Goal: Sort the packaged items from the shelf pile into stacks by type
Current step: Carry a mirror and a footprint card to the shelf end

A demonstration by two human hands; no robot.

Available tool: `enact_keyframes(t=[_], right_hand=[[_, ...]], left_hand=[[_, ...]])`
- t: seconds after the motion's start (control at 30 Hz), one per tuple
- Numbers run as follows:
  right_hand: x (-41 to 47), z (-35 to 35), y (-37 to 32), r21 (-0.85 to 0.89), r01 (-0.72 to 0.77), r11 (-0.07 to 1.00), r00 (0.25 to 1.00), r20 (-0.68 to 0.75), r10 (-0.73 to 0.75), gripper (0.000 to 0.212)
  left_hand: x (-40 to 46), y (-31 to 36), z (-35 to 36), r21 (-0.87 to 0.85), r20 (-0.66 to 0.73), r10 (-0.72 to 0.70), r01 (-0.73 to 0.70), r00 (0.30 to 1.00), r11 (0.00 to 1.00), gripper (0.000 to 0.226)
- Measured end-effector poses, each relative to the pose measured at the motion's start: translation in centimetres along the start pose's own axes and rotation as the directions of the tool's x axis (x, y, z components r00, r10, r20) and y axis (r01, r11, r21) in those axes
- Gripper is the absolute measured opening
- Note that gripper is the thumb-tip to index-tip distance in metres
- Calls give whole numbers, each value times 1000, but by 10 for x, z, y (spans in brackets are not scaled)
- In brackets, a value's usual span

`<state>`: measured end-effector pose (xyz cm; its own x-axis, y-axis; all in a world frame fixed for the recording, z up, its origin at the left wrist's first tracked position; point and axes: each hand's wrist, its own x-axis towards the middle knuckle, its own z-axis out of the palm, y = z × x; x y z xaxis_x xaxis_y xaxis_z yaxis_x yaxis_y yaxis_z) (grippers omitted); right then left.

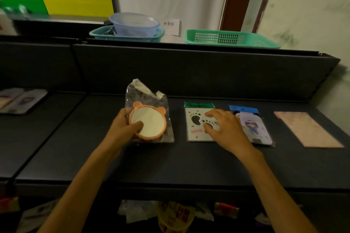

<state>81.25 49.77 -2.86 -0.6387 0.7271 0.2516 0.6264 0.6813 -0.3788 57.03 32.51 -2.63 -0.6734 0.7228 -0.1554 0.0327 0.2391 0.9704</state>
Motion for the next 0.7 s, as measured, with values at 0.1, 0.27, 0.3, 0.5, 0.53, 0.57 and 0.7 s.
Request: enact_keyframes(t=[0.1, 0.27, 0.3, 0.5, 0.53, 0.57, 0.7], right_hand=[[1, 3, -7, 30, -22, 999, 999, -48, 23, 46], [4, 12, -17, 9, -52, 999, 997, -54, 53, 44], [5, 14, -20, 2, -57, 998, 997, -52, 57, 44], [12, 20, -38, 22, -61, 998, 997, -39, 62, 45], [13, 20, -41, 29, -60, 998, 998, -34, 61, 45], [14, 20, -44, 27, -57, 998, 998, -30, 58, 46], [20, 26, -59, 13, -3, 1000, 1000, 7, 3, 49]], left_hand=[[13, -4, -4, 79, 19, -21, 20, 1000, 997, 45], [31, -6, -16, 233, 31, 6, -13, 1000, 972, 60], [32, -5, -18, 290, 21, 47, -52, 999, 956, 68], [29, 0, -33, 693, 72, 319, -278, 945, 666, 82], [26, 3, -36, 709, 99, 344, -308, 934, 635, 77], [24, 5, -39, 733, 127, 362, -334, 923, 593, 74], [8, 7, -44, 857, 199, 389, -352, 899, 376, 73]])
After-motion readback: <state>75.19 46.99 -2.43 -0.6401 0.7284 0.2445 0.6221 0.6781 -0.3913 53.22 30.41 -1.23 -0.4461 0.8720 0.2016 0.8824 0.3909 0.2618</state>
